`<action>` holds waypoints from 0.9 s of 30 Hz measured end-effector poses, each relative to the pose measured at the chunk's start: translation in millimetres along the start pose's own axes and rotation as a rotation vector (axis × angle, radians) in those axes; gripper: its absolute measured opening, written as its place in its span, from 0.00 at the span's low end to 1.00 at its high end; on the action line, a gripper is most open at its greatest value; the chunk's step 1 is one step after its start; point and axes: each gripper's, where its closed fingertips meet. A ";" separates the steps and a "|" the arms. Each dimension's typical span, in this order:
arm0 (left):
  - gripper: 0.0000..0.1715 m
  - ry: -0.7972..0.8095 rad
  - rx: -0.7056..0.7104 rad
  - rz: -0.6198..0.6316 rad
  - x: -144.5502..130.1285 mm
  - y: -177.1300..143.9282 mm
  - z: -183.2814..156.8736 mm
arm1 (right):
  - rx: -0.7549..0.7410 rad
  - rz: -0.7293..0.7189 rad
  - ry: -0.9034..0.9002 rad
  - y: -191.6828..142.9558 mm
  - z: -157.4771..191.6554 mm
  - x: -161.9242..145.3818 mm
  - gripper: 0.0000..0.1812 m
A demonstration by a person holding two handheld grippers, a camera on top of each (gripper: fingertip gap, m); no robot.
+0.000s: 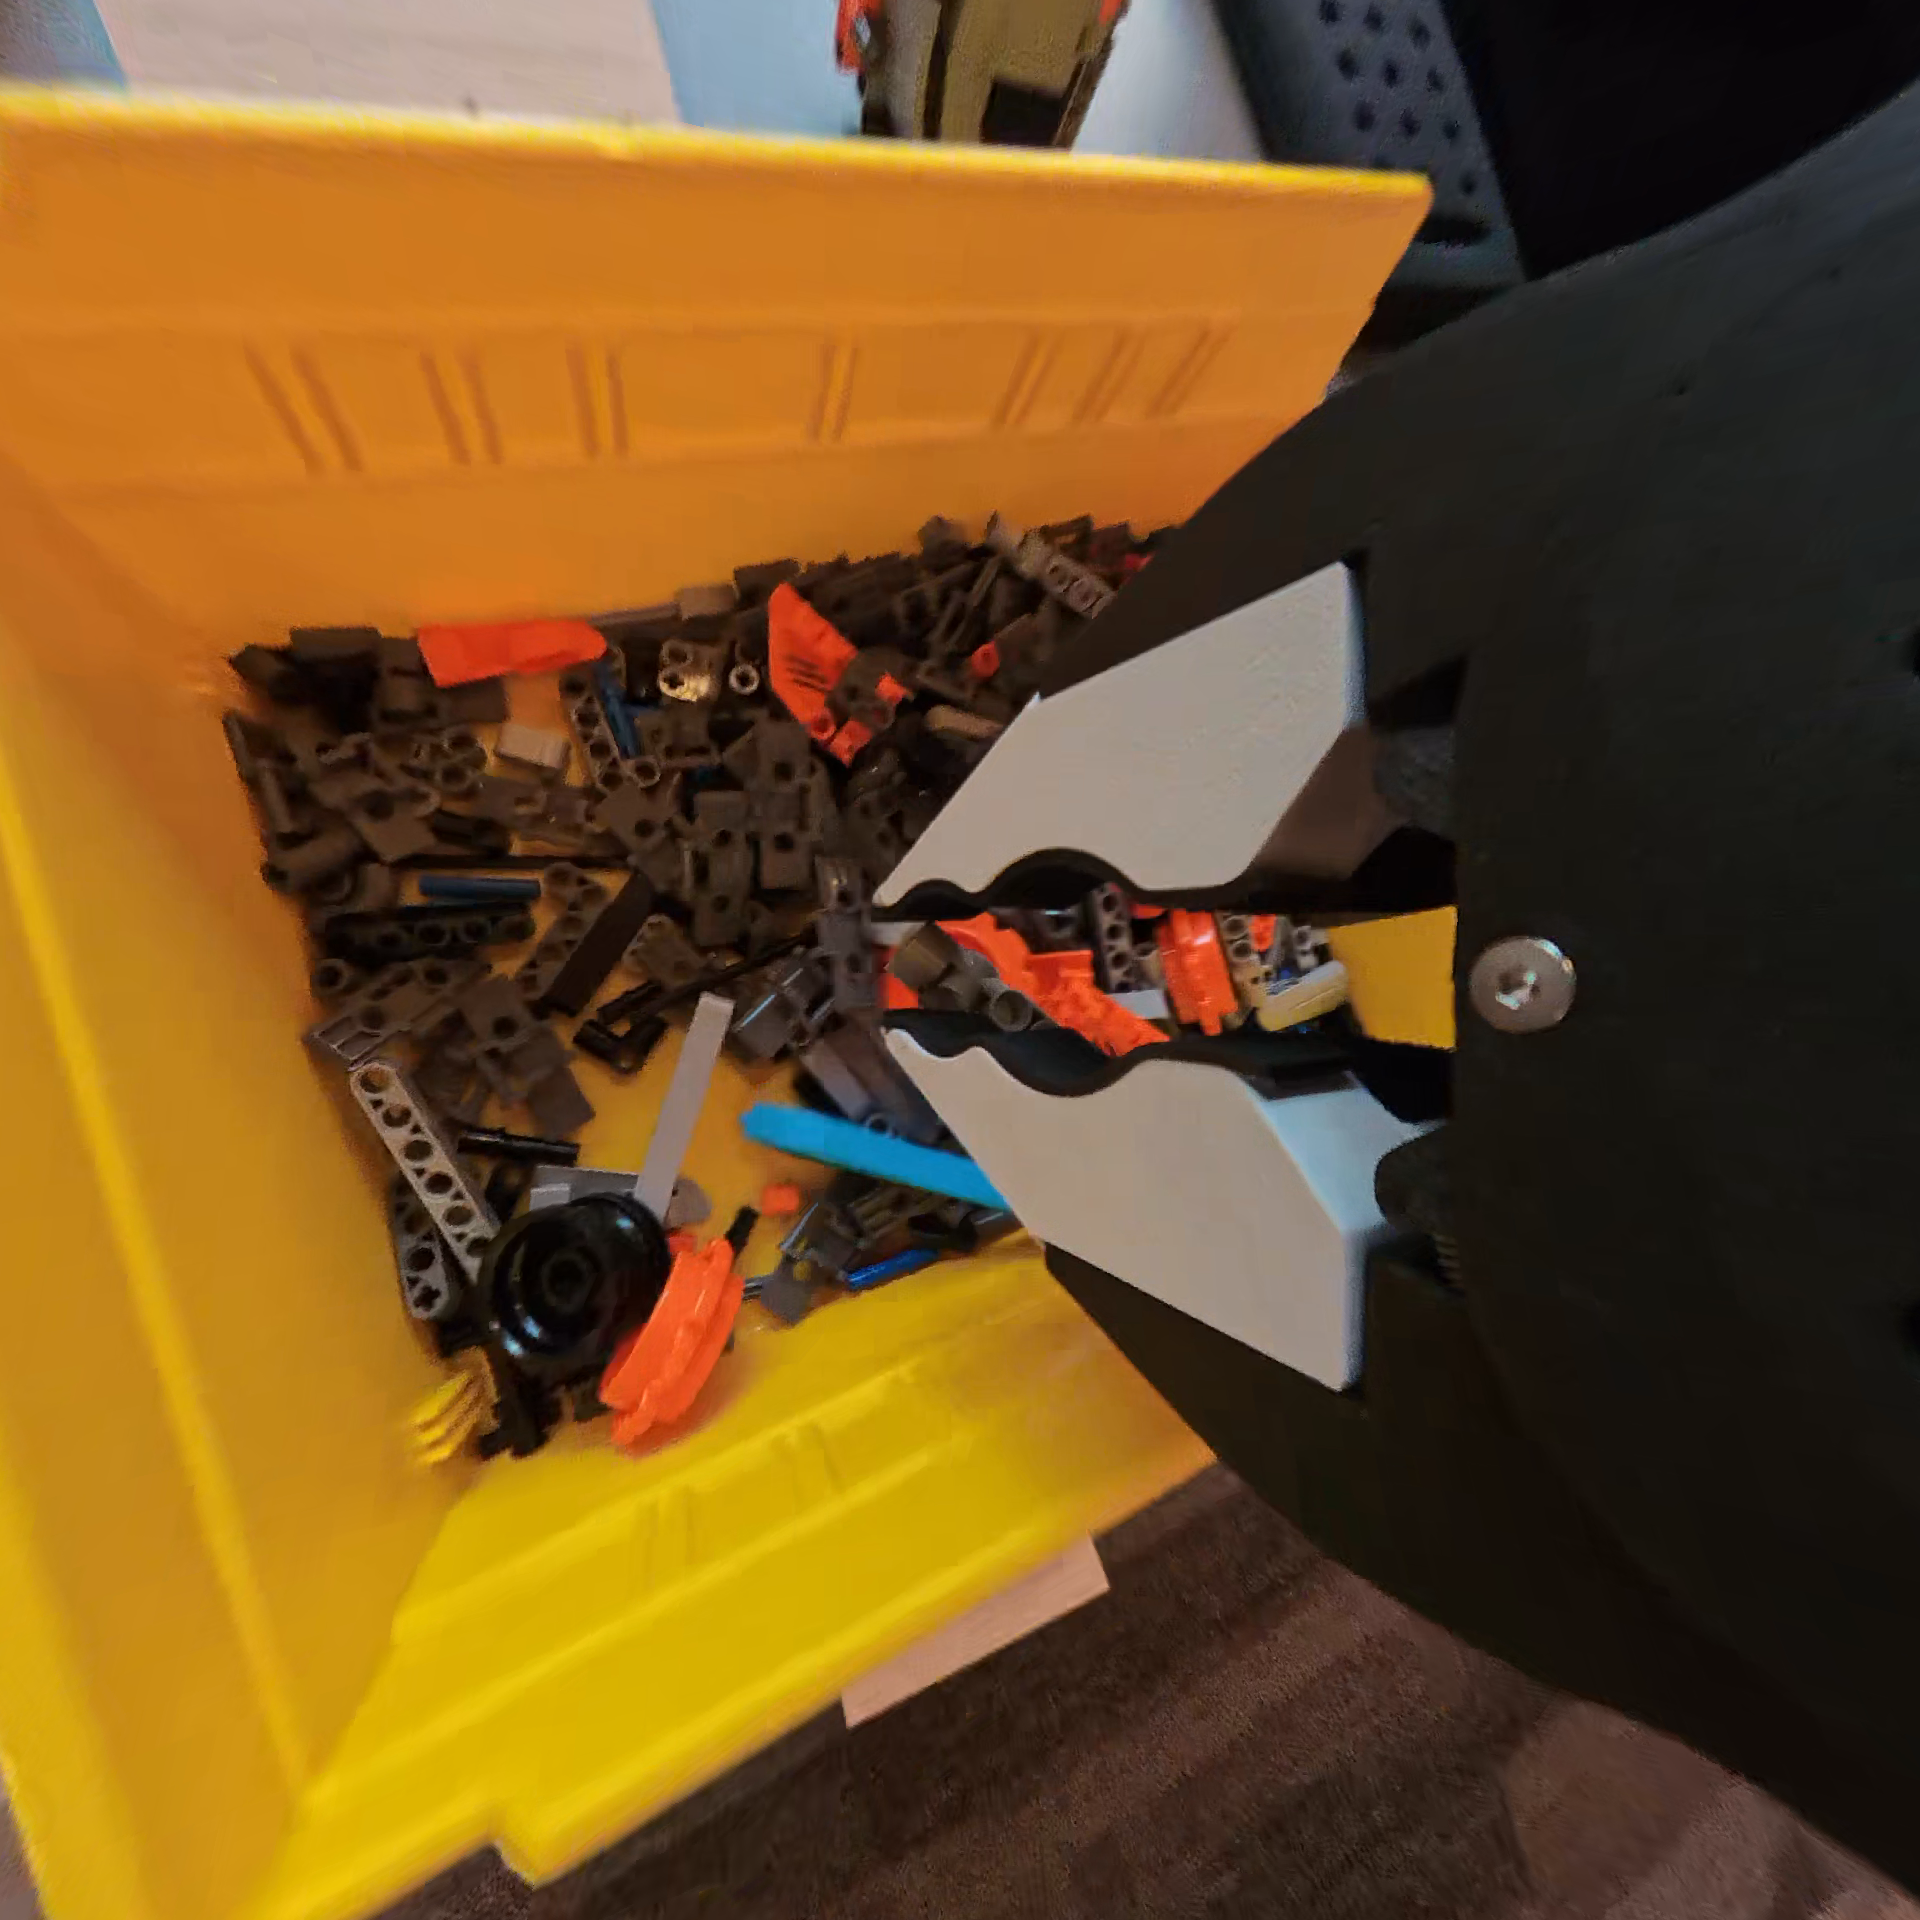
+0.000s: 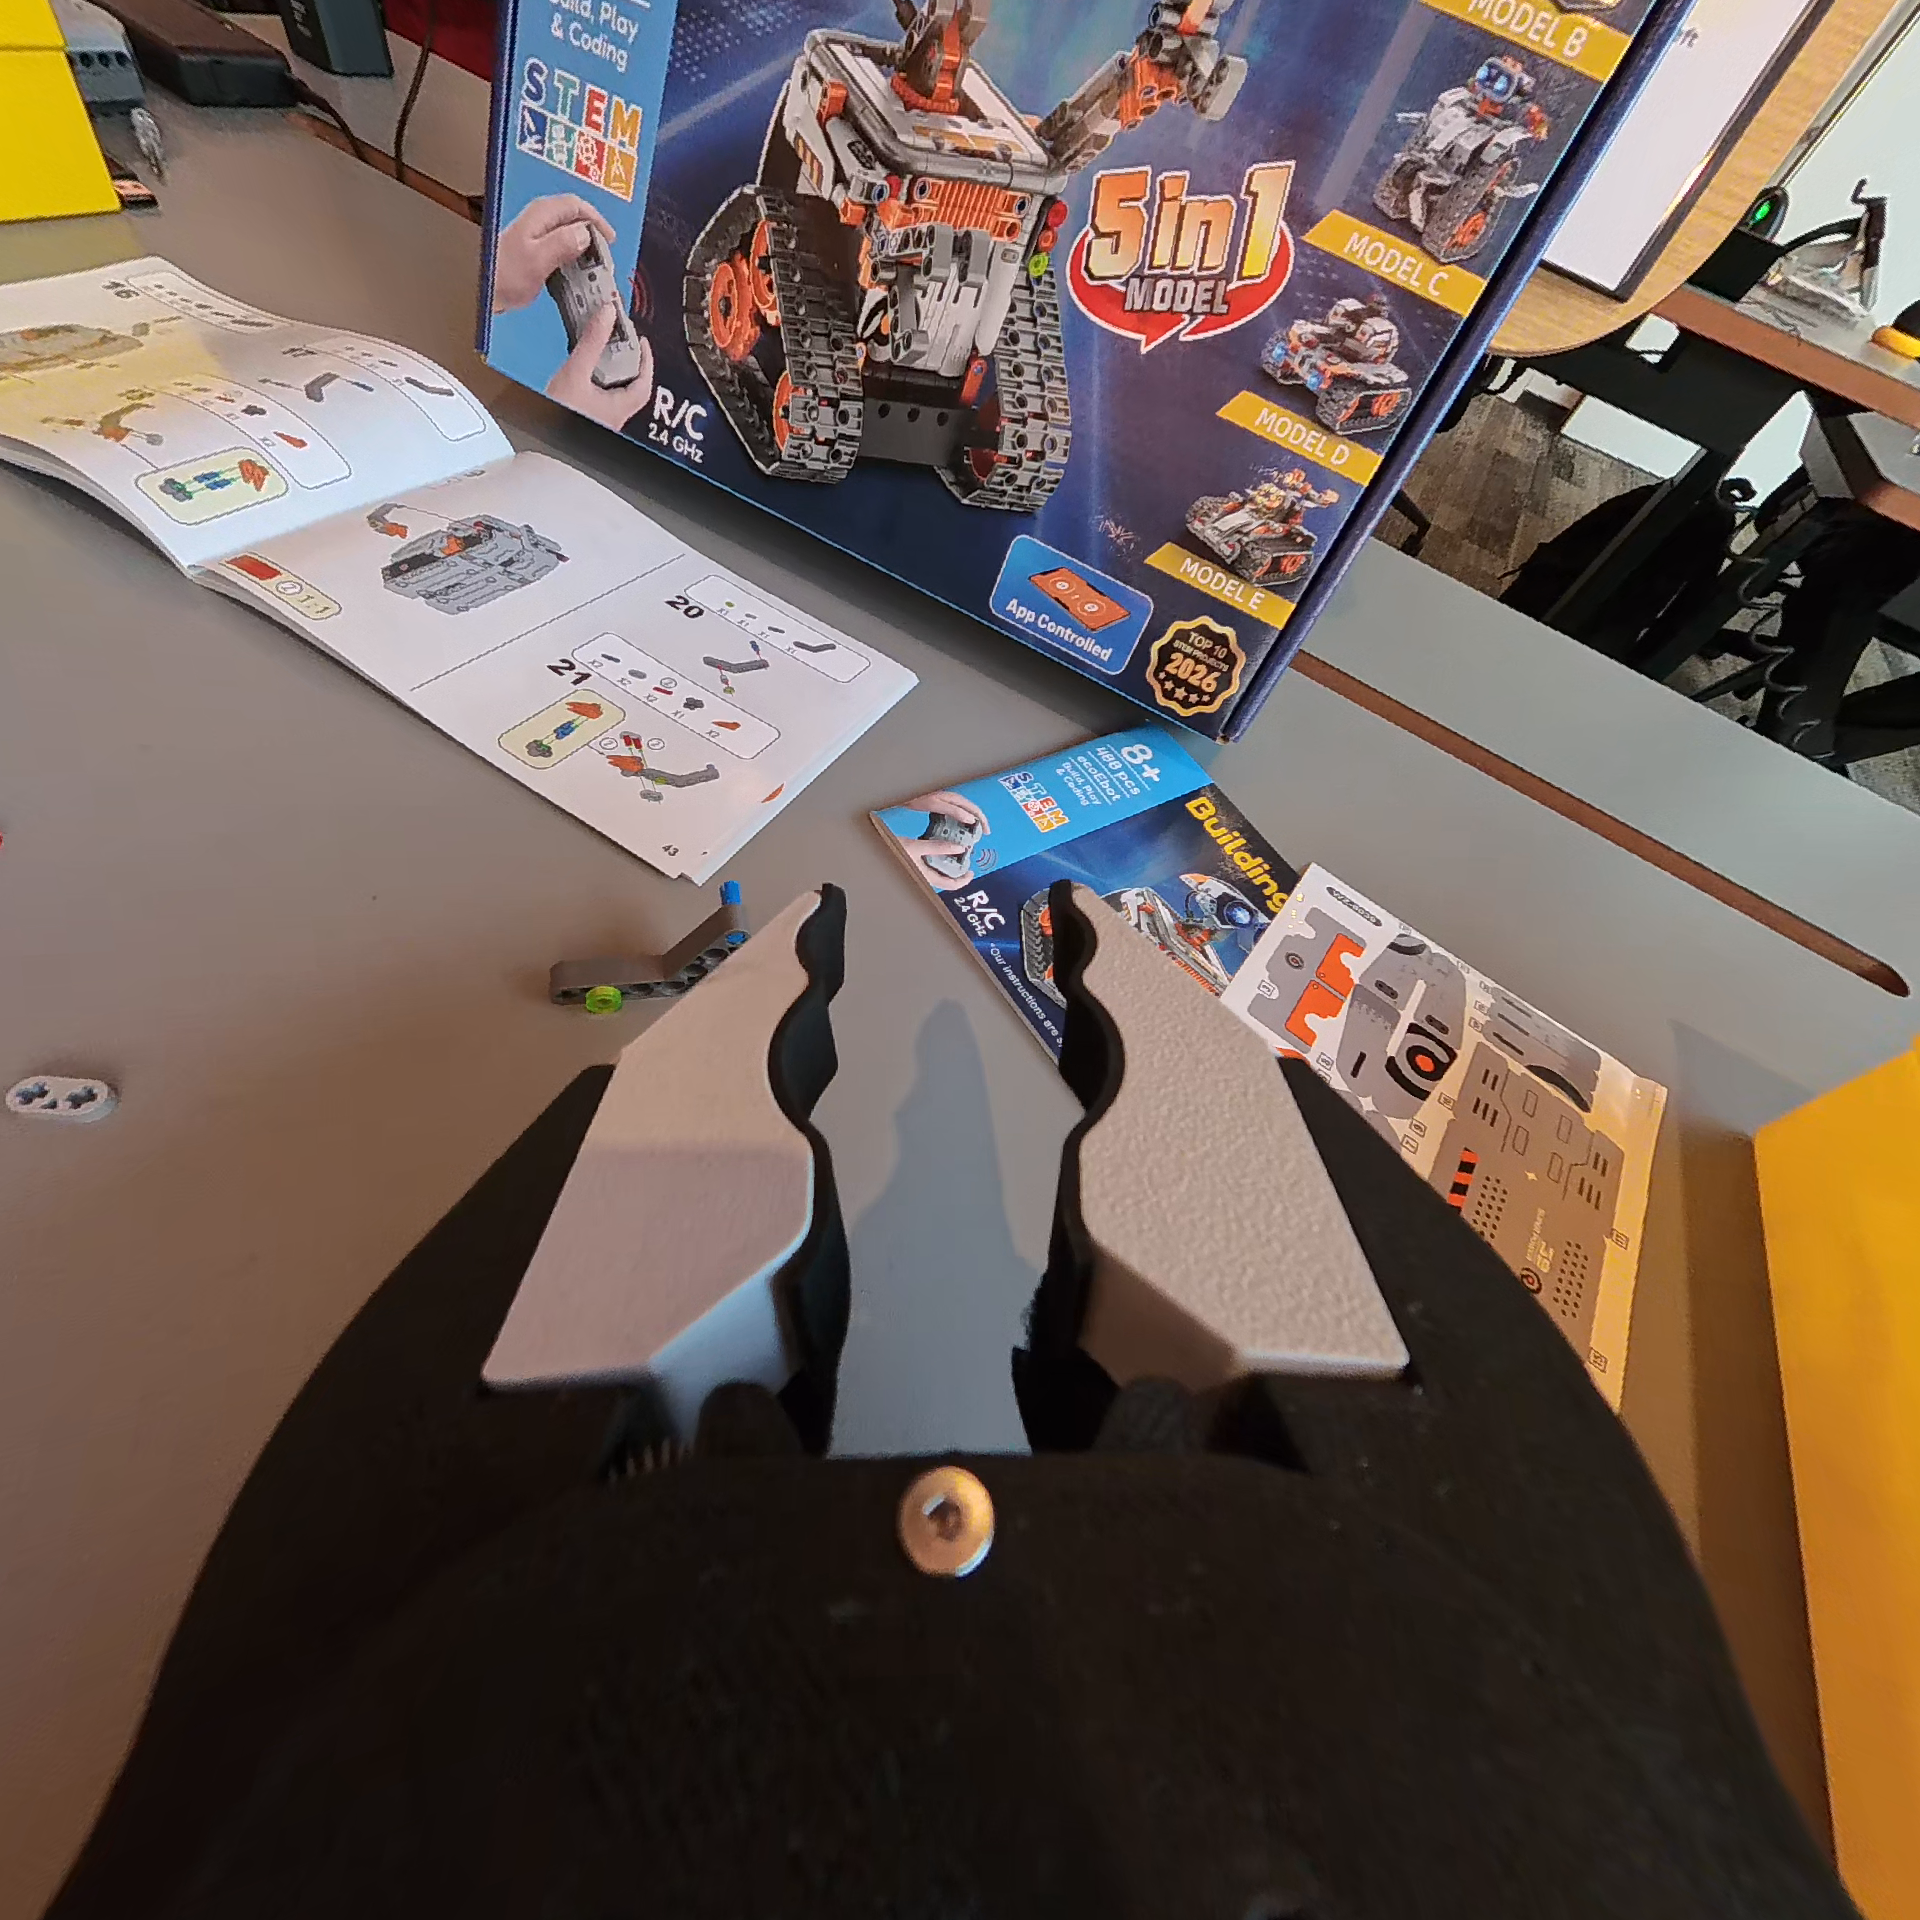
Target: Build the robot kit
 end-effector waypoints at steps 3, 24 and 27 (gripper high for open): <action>0.08 -0.037 -0.012 -0.063 0.1 -17.6 6.6 | 0.000 0.005 -0.001 0.5 0.5 -1.2 0.22; 0.52 0.245 -0.039 0.047 8.8 27.8 -40.4 | -0.006 0.023 0.003 2.1 -0.9 -6.5 0.22; 0.59 0.320 -0.008 0.118 1.7 40.8 -49.9 | -0.004 0.022 0.002 1.6 -0.8 -5.8 0.22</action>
Point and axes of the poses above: each gripper's, where its closed fingertips meet, y out along the fingers, x out of its top, z = x × y across the jaws, and after that the axes turned 4 degrees about -z, right-handed
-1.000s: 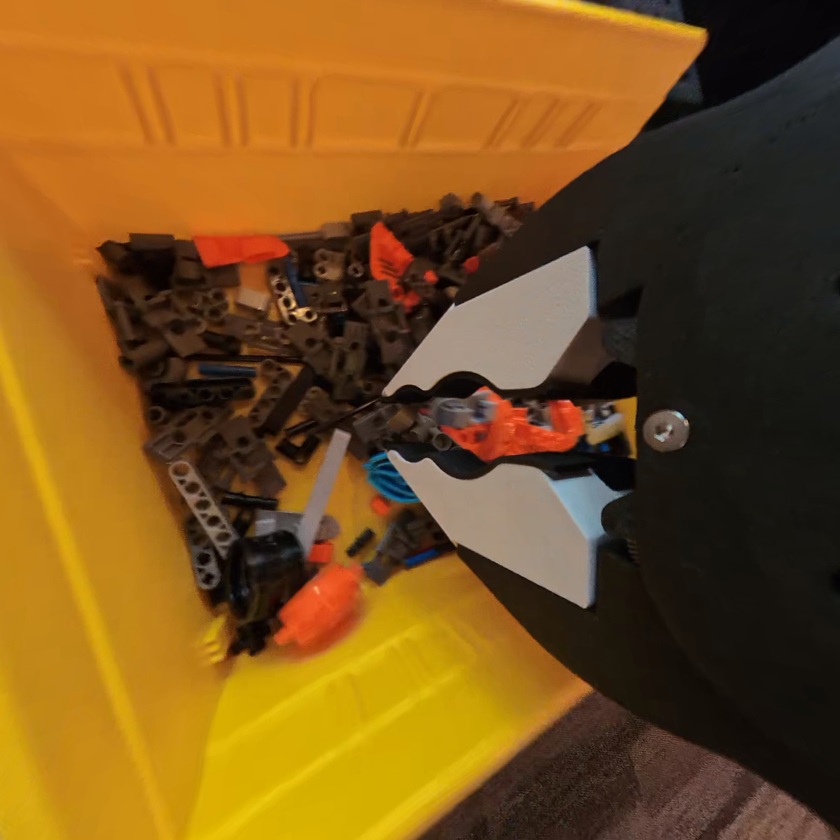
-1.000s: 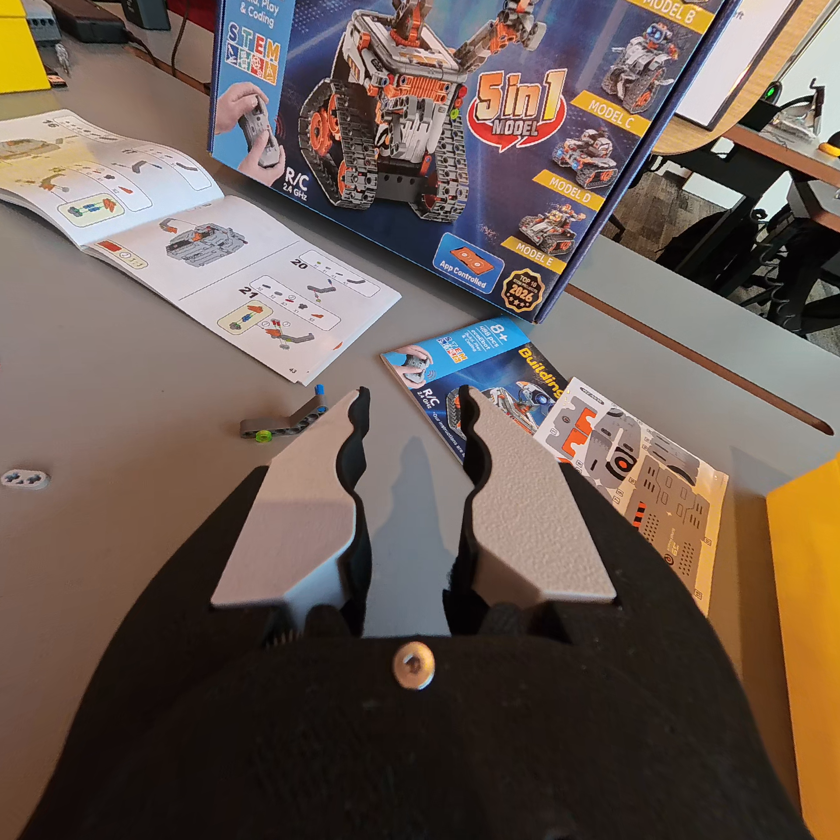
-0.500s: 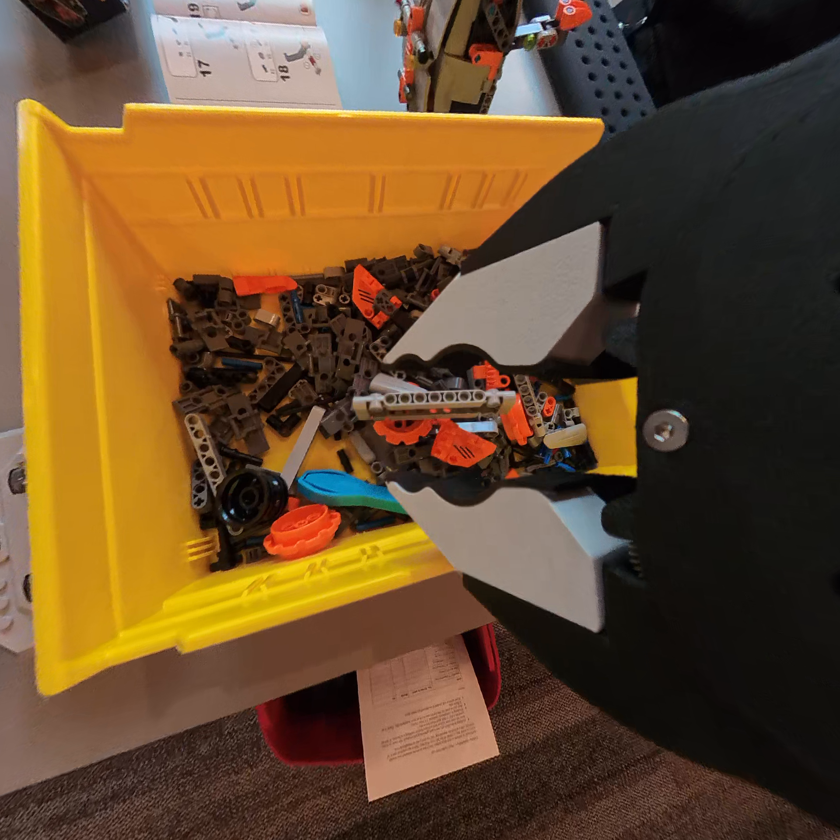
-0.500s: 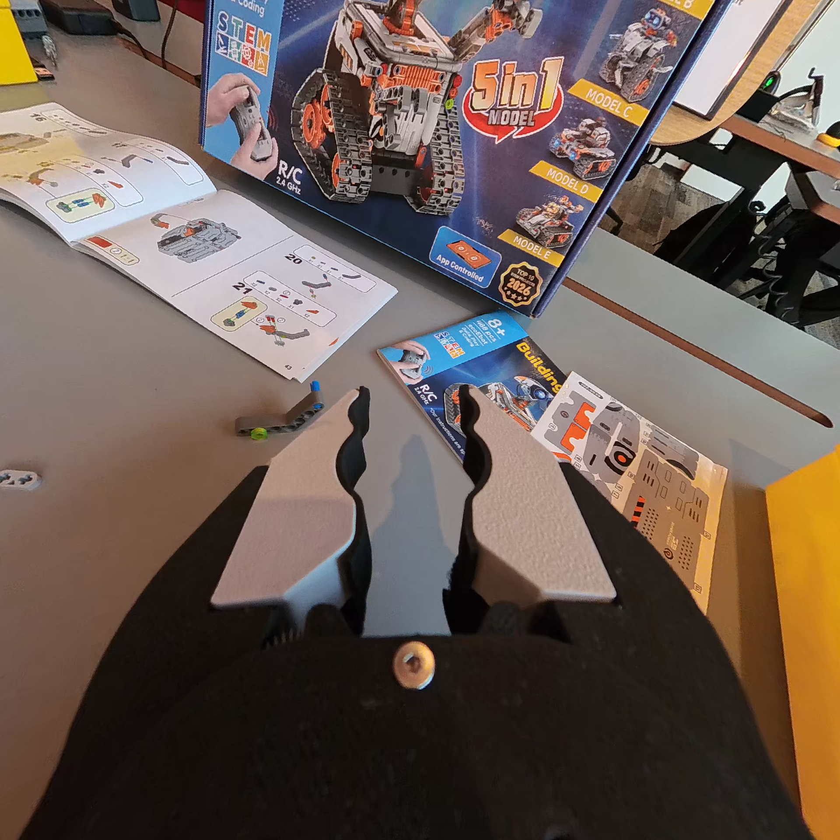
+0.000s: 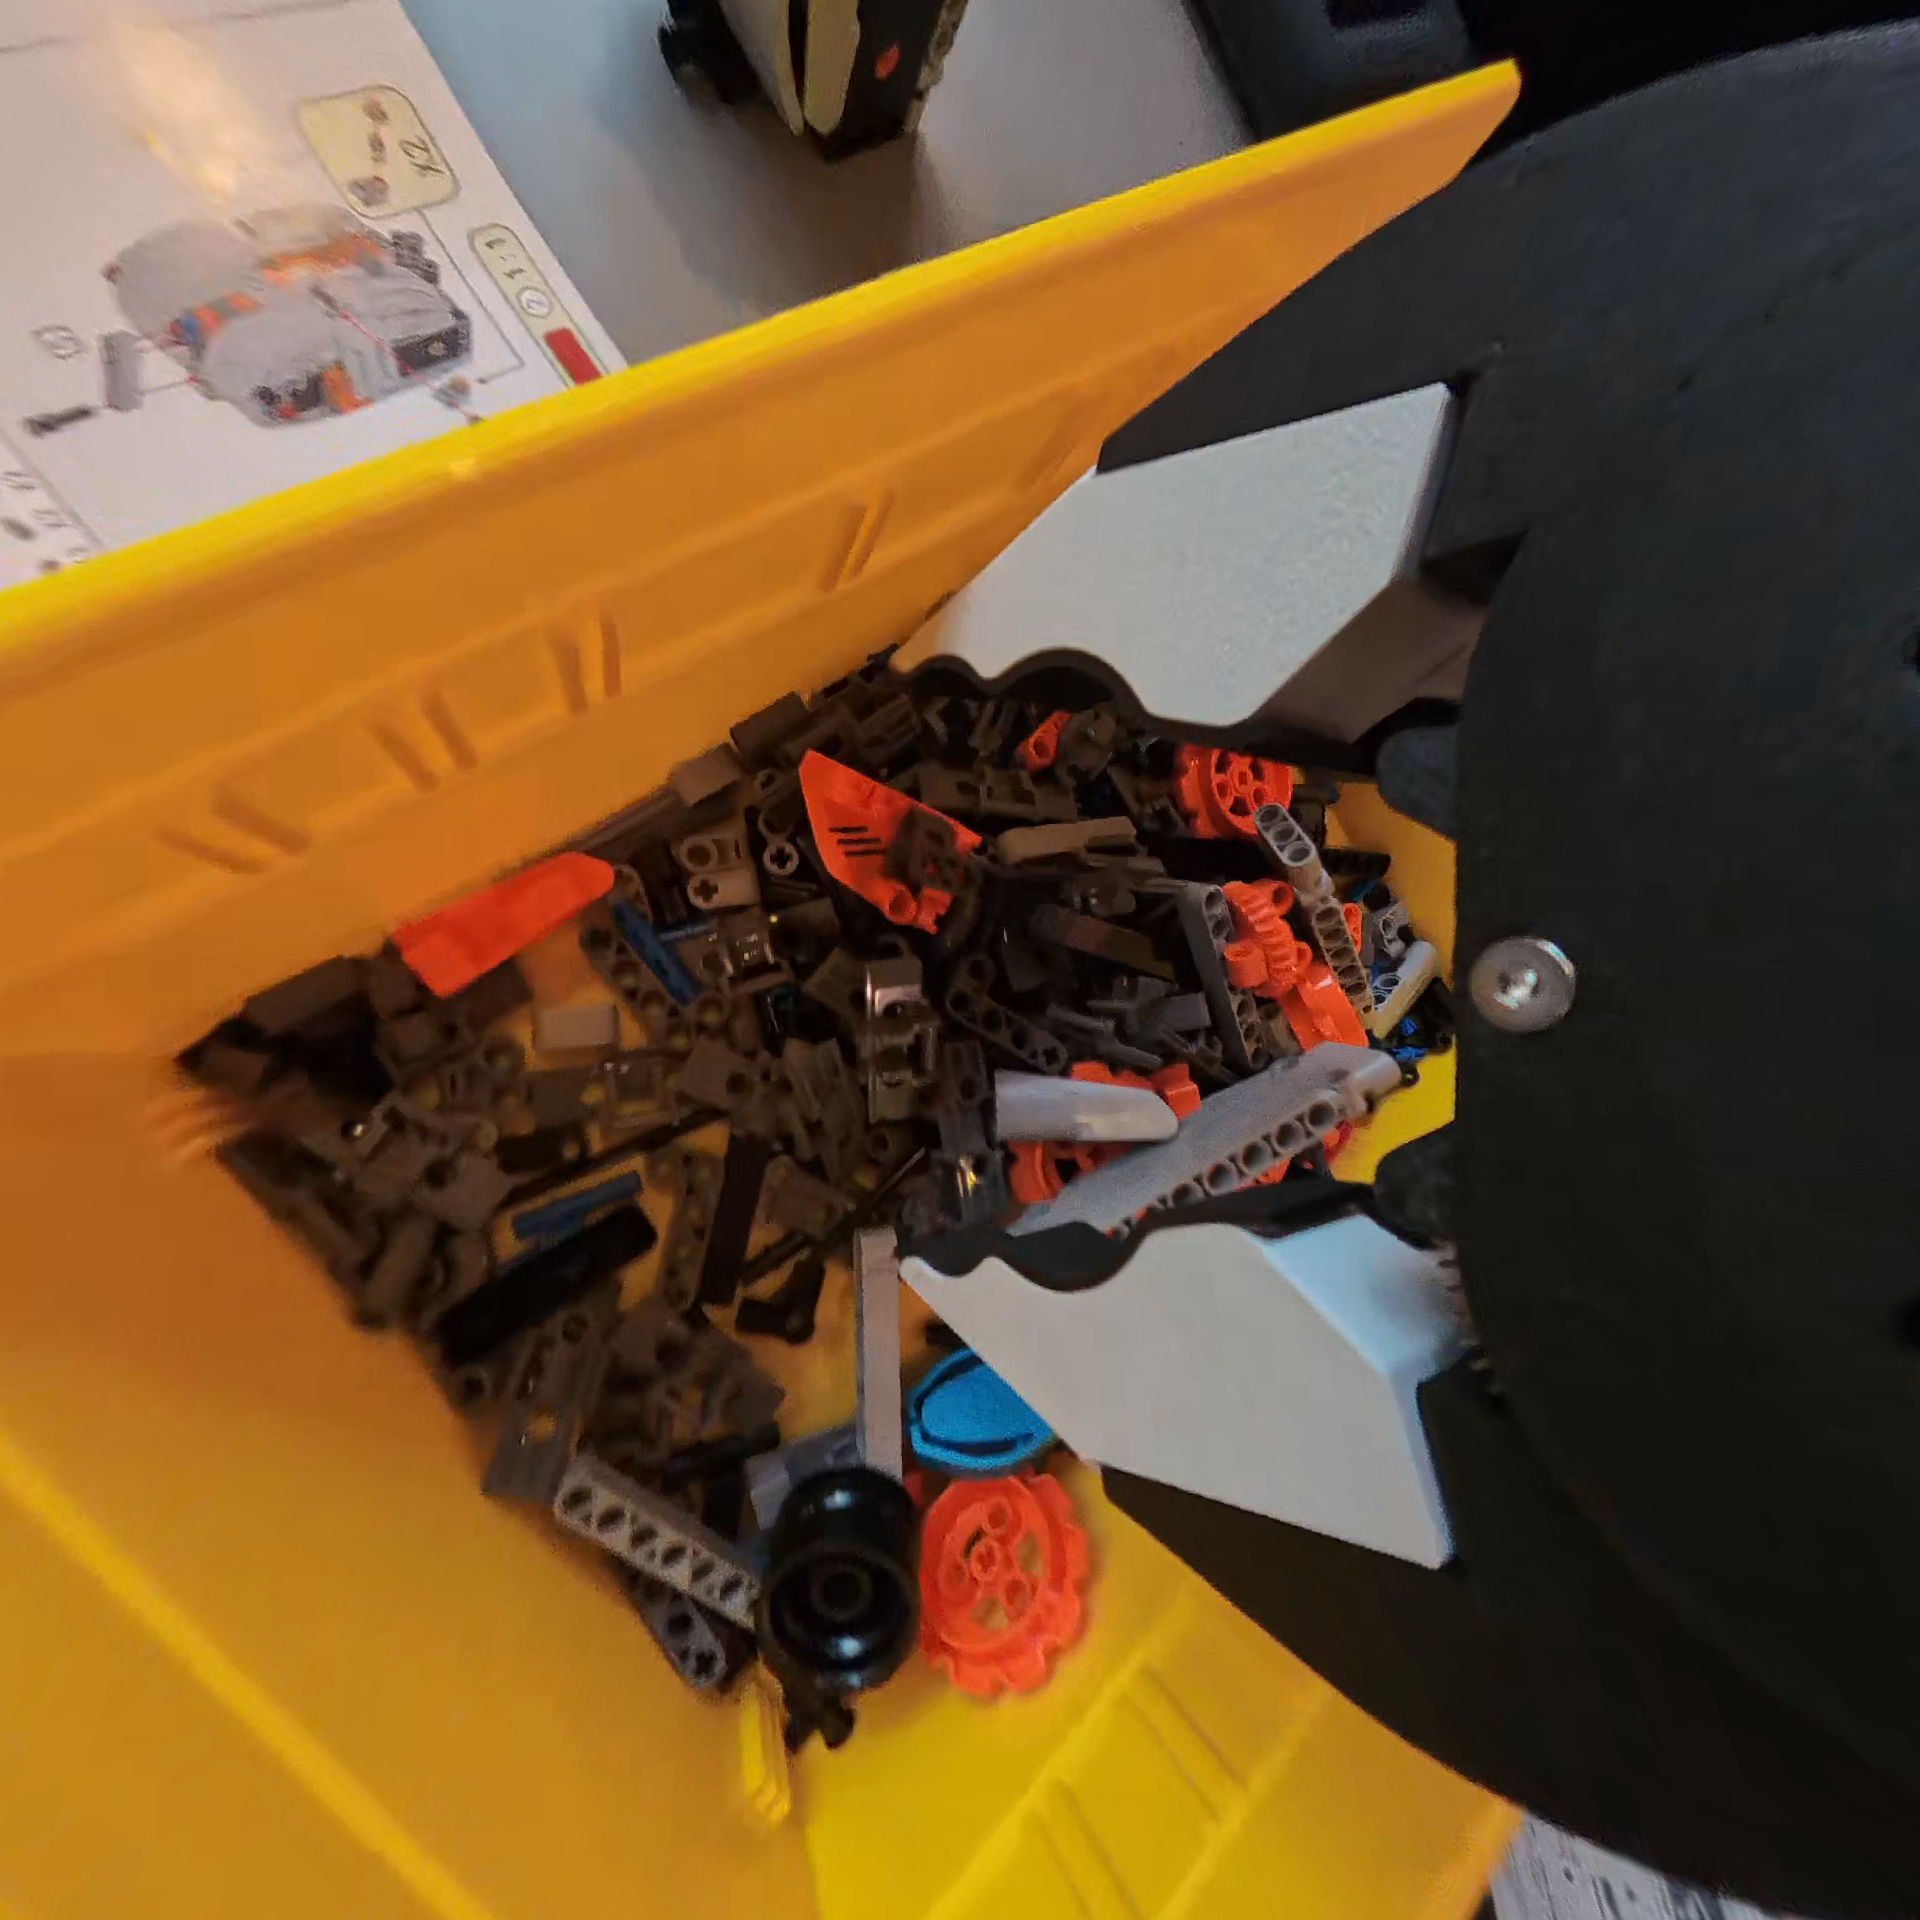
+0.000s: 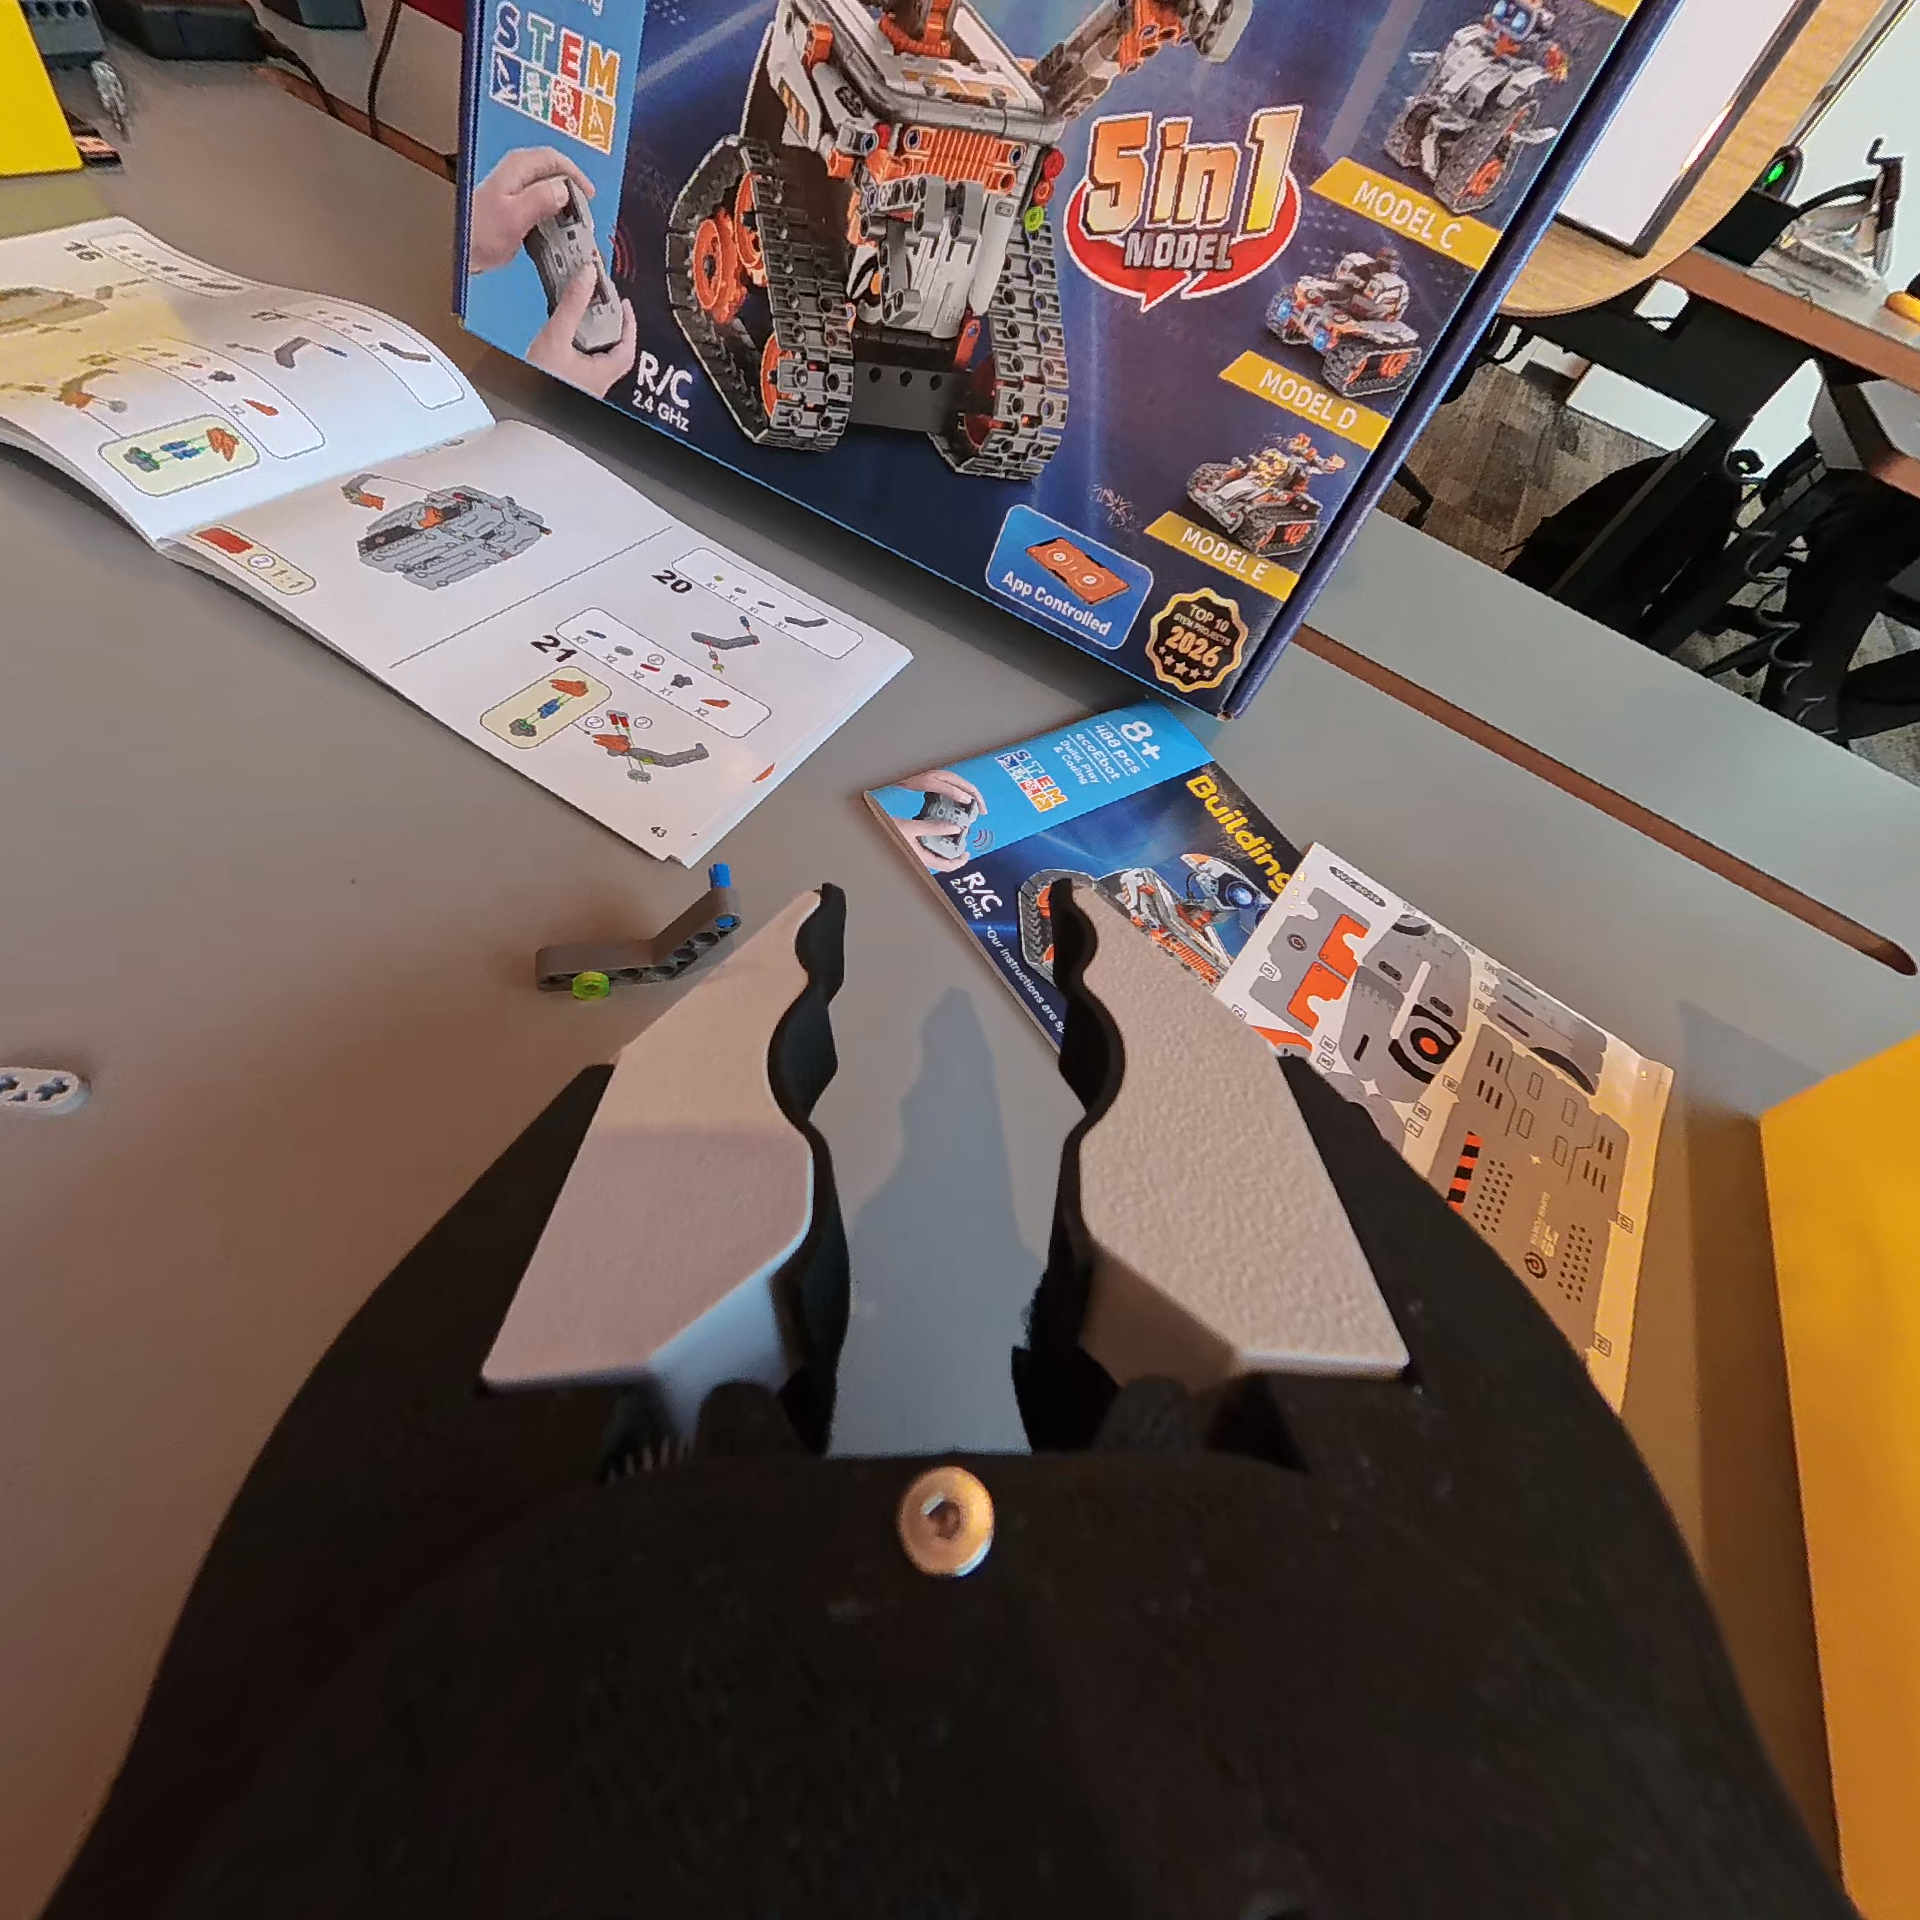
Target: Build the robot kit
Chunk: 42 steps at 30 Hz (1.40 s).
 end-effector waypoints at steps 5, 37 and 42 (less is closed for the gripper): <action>0.64 0.041 0.072 0.083 -0.7 18.7 -3.2 | 0.006 -0.021 -0.009 -2.9 1.7 5.4 0.22; 0.08 -0.081 0.065 0.186 -41.4 2.3 25.4 | 0.028 0.025 -0.028 4.7 6.7 -2.9 0.22; 0.06 -0.066 0.140 0.167 -38.4 -1.0 39.5 | 0.034 0.026 -0.031 5.3 8.0 -2.7 0.22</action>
Point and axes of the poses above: each gripper's, where its closed fingertips meet, y out along the fingers, x out of its top, z = x × y across the jaws, and after that the axes turned 4 degrees about -z, right-handed
